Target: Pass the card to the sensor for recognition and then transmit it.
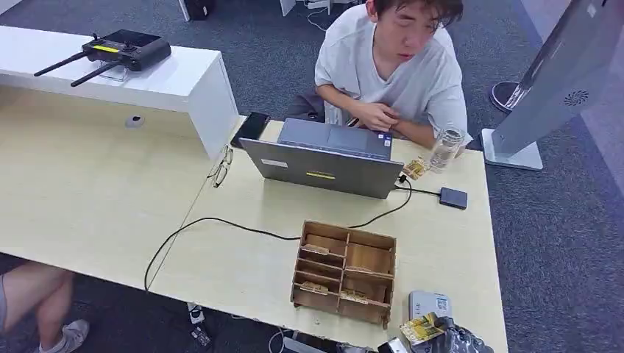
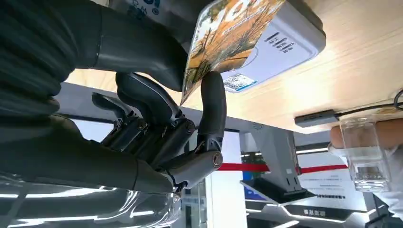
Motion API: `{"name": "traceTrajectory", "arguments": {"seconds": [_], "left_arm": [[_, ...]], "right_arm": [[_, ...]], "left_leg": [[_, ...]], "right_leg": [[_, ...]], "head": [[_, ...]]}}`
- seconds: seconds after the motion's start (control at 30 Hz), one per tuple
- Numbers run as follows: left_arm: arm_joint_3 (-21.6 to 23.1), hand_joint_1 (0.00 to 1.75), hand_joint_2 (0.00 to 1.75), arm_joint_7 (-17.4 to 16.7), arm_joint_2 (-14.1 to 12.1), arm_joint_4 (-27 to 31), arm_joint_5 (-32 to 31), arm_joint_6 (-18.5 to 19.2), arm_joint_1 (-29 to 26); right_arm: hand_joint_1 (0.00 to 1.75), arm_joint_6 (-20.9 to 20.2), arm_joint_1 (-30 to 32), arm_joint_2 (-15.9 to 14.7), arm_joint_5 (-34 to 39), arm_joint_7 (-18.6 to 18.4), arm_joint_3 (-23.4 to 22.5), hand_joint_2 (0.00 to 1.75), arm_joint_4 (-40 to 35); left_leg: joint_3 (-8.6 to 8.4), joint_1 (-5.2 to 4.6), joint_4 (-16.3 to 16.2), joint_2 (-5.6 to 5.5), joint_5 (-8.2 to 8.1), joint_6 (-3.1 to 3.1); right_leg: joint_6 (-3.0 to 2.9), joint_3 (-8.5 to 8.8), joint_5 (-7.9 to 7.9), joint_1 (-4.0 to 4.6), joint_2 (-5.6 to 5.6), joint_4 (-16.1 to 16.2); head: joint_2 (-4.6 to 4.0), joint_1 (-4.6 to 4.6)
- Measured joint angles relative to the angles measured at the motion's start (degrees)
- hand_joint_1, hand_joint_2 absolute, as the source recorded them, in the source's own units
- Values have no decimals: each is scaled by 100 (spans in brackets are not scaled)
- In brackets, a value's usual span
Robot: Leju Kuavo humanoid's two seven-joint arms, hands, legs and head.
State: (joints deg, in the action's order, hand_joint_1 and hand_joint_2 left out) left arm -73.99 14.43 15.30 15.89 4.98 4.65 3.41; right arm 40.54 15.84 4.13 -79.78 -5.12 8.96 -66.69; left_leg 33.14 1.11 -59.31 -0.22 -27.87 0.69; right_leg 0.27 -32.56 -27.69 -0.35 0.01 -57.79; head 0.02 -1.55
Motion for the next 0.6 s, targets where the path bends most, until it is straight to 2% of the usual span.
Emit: {"name": "traceTrajectory", "arguments": {"seconds": [0.1, 0.6], "left_arm": [[0, 0, 0, 0, 0, 0, 7, -4, 0], [0, 0, 0, 2, 2, 0, 7, -13, -2]], "right_arm": [[175, 0, -17, -35, 22, 116, -24, 175, 4], [175, 2, -14, -35, -100, 42, -31, 175, 2]], "left_leg": [[-1, 0, 0, 0, 0, 0], [-3, 0, 0, 0, 0, 0]], "right_leg": [[0, 1, 0, 0, -1, 0], [0, 2, 0, 0, 1, 0]], "head": [[0, 2], [0, 2]]}}
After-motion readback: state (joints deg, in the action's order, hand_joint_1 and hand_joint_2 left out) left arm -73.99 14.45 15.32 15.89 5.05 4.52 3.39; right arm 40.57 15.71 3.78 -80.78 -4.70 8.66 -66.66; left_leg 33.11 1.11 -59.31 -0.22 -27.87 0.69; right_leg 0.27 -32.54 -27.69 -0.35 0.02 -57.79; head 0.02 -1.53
